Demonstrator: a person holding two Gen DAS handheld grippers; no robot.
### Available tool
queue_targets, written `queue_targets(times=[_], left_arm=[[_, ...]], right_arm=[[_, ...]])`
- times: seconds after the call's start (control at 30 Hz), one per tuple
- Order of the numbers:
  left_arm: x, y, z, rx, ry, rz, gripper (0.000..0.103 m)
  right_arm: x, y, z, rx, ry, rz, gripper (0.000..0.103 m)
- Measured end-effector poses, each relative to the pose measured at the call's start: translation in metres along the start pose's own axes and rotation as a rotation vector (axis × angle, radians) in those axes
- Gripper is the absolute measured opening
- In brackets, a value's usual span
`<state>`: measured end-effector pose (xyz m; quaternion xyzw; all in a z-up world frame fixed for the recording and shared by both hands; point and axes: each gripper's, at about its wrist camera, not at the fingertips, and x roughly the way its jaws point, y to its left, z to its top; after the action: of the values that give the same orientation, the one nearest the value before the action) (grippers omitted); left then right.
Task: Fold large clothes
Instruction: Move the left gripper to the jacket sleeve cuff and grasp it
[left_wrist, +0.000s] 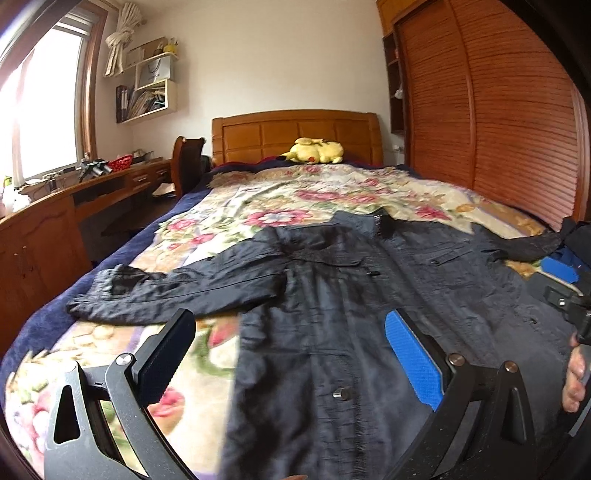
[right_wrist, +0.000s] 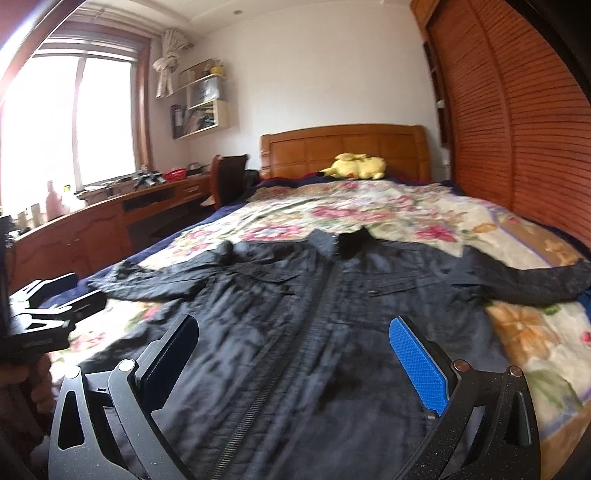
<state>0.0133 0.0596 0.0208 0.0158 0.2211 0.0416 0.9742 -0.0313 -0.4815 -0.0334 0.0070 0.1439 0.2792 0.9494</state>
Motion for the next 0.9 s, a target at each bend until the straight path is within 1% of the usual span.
queue_targets(times=[0.07, 0.17, 0.33, 0.5, 0.63, 0.77, 0.9], left_arm=[[0.003, 0.009, 0.001, 0.016, 0.006, 0.026, 0.103], [0.008, 0.025, 0.003, 0.021, 0.021, 0.051, 0.103], [0.019, 0.055, 0.005, 0.016, 0.052, 0.084, 0.103], [0.032, 0.085, 0.002, 0.027, 0.083, 0.131, 0.103], [0.042, 0.108, -0.003, 0.024, 0.106, 0.169, 0.103], [0.053, 0.131, -0.007, 0.0, 0.127, 0.187, 0.103], [0.068, 0.155, -0.011, -0.021, 0.162, 0.21, 0.103]], right_arm=[[0.004, 0.009, 0.003, -0.024, 0.007, 0.01, 0.103], [0.015, 0.018, 0.011, -0.026, 0.027, 0.054, 0.103], [0.031, 0.028, 0.027, -0.044, 0.04, 0.078, 0.103], [0.059, 0.048, 0.038, -0.083, 0.038, 0.094, 0.103], [0.078, 0.063, 0.041, -0.108, 0.047, 0.113, 0.103], [0.096, 0.074, 0.041, -0.124, 0.064, 0.132, 0.103], [0.118, 0.076, 0.037, -0.143, 0.095, 0.142, 0.103]])
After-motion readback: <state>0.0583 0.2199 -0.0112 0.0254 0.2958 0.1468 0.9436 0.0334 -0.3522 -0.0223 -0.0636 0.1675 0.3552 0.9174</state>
